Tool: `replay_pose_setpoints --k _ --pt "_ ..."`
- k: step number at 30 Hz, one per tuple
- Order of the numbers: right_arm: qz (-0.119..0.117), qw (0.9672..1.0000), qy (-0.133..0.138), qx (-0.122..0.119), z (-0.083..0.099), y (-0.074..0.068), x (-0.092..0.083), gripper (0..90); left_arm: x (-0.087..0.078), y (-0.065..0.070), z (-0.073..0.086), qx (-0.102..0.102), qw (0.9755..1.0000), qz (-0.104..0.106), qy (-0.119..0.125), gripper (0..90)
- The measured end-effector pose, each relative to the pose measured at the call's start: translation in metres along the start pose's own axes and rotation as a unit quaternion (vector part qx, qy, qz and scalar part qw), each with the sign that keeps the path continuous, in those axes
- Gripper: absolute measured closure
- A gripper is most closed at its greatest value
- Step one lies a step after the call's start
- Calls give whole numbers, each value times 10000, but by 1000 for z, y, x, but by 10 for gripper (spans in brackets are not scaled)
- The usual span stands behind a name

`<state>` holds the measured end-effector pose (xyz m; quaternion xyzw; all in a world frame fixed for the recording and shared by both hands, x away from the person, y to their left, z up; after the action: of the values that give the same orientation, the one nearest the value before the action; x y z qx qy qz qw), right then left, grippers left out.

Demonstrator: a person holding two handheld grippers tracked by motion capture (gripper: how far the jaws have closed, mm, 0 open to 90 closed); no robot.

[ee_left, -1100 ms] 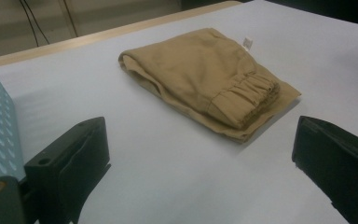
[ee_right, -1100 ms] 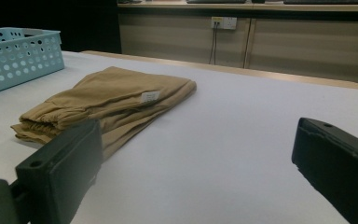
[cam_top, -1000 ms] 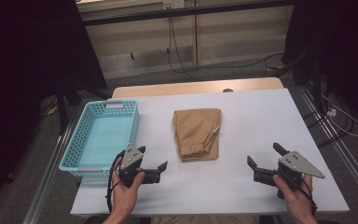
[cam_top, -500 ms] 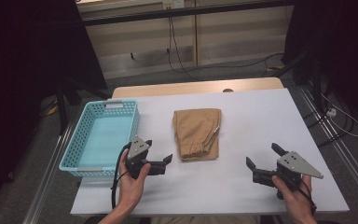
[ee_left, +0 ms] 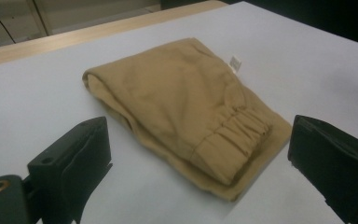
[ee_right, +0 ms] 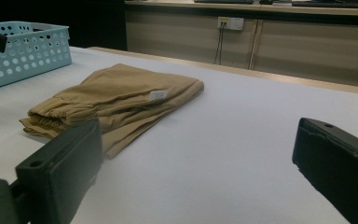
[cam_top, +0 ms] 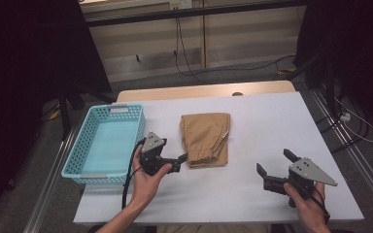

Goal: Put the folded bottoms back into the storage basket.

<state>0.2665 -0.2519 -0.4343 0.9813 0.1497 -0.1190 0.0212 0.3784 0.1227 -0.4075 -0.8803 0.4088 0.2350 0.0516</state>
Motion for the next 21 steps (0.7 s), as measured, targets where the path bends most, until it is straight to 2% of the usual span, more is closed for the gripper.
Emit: replay_pose_setpoints --k 3,5,7,11,15,18,19,21 --pt "1 10000 -3 -11 0 0 0 18 4 -2 -5 16 9998 147 -116 81" --pt "-5 10000 1 -11 0 1 0 17 6 -5 -6 -80 9999 83 -87 77" --pt "-5 10000 -8 -5 0 1 0 17 9 -8 -9 -20 9999 31 -143 77" --pt "-11 10000 -54 56 1 1 1 17 17 -13 -17 -119 9996 74 -237 82" --pt "13 10000 -75 46 1 2 1 18 20 -17 -28 -106 9998 -119 -136 75" --pt "-1 10000 -65 24 1 1 1 17 24 -19 -31 -65 9997 -102 -191 60" --pt "-13 10000 -51 10 1 0 0 17 24 -21 -32 -9 9999 -17 -159 41" --pt "-14 10000 -52 -2 1 0 0 17 27 -22 -34 -22 9999 -27 -167 53"
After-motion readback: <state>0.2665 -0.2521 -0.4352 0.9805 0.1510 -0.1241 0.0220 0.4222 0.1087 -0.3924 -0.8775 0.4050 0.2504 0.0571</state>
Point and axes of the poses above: each handheld gripper's, and its own axes: x roughly forward along the jaws, z roughly out of its underside, y roughly to its right, the point moved 1 cm from there along x, roughly forward along the jaws, and after that the axes turned 2 degrees about z, right-handed, at the moved point
